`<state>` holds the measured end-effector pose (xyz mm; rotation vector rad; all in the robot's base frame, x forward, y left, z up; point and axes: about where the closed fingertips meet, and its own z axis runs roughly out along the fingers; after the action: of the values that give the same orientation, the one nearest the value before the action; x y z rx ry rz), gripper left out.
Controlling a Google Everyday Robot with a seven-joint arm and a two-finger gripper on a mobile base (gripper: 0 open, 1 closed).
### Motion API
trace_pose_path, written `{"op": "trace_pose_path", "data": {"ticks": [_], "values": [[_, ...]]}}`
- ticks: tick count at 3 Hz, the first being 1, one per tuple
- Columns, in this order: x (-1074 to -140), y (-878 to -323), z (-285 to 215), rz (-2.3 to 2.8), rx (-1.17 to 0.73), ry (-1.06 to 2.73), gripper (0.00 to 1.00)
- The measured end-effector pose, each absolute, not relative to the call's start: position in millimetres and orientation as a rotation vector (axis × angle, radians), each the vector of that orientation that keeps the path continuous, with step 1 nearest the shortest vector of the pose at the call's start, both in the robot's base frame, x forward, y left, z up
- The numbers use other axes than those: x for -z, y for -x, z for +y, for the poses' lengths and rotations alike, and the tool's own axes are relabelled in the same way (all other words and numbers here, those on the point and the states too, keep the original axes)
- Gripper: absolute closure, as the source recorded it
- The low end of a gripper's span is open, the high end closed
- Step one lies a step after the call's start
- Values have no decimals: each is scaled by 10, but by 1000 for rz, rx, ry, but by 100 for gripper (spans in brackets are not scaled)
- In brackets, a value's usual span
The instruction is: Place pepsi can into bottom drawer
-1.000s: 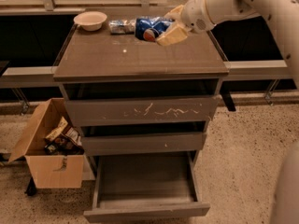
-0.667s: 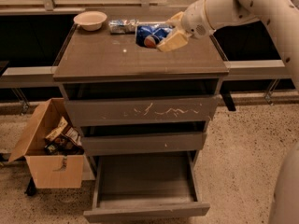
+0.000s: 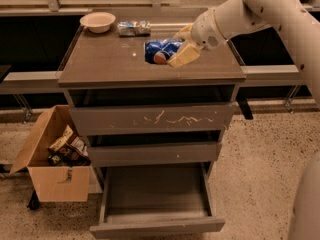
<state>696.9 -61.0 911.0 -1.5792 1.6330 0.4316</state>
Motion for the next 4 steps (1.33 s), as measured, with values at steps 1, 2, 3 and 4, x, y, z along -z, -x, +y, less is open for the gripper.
{"op": "trace_pose_path", "data": {"ticks": [1,2,3,4], "values": [[-8902,-6615,-733,1633,-422,1610,100],[-8393,-6244,-869,1709,-456,1594,100],[-7450,-5885,-916,1831,-582,1558,100],[-7098,-5616,-811,1867,-649,1607,100]]}}
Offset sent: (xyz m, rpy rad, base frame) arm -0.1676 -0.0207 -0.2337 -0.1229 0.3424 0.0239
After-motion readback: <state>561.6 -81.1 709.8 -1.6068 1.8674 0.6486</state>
